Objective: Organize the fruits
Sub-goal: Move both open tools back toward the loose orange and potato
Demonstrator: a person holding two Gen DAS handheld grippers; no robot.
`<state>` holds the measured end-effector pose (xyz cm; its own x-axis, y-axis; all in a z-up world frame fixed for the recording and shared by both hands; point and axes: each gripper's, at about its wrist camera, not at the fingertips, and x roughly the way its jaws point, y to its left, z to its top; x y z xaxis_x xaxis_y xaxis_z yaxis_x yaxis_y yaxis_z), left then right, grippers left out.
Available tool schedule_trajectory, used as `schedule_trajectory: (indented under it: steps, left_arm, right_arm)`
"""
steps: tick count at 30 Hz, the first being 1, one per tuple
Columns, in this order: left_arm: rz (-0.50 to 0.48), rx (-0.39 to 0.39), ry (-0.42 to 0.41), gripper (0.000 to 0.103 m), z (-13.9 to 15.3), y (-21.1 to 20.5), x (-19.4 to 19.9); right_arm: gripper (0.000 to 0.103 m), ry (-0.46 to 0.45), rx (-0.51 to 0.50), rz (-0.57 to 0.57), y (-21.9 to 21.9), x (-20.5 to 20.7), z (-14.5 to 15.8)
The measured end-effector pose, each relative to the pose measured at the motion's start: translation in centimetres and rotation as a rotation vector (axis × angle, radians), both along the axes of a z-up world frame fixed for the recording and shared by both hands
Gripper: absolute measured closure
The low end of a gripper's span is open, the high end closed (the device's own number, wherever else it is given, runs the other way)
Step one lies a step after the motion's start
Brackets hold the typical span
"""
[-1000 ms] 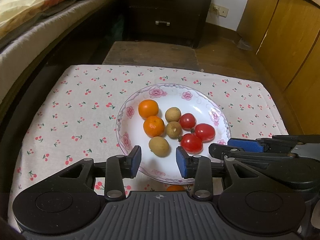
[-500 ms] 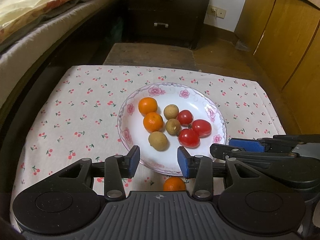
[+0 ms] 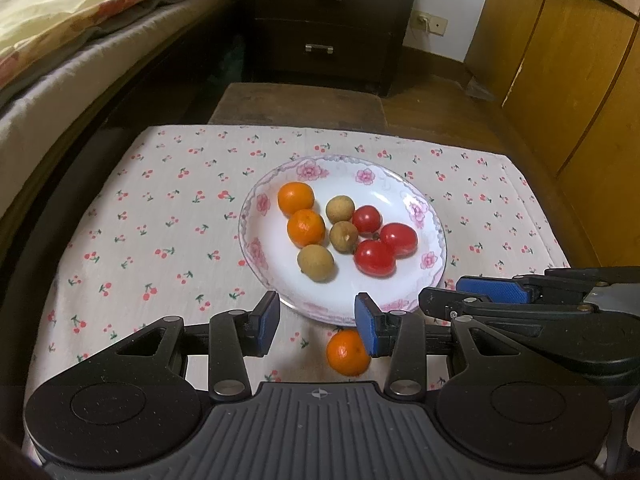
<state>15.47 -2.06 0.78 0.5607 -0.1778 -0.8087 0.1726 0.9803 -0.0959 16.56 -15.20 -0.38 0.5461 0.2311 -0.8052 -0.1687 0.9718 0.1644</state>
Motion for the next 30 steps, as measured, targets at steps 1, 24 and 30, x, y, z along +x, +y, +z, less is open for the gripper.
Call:
schedule_trajectory:
  steps: [1,24,30]
  left_arm:
    - [-0.001,0.000,0.001,0.053,0.0,0.1,-0.2]
    - [-0.100,0.001,0.114,0.052,-3.1,-0.4,-3.1]
    - [-0.096,0.009,0.163,0.060,-4.8,-0.7,-2.7]
  right_arm:
    - [0.072,0.001,-0.001,0.002,0.1,-0.2,0.0]
    - [0.069,0.066,0.019,-0.001,0.1,-2.1,-0.8]
    - [0.069,0.074,0.019,0.011,0.4,-1.9,-0.9]
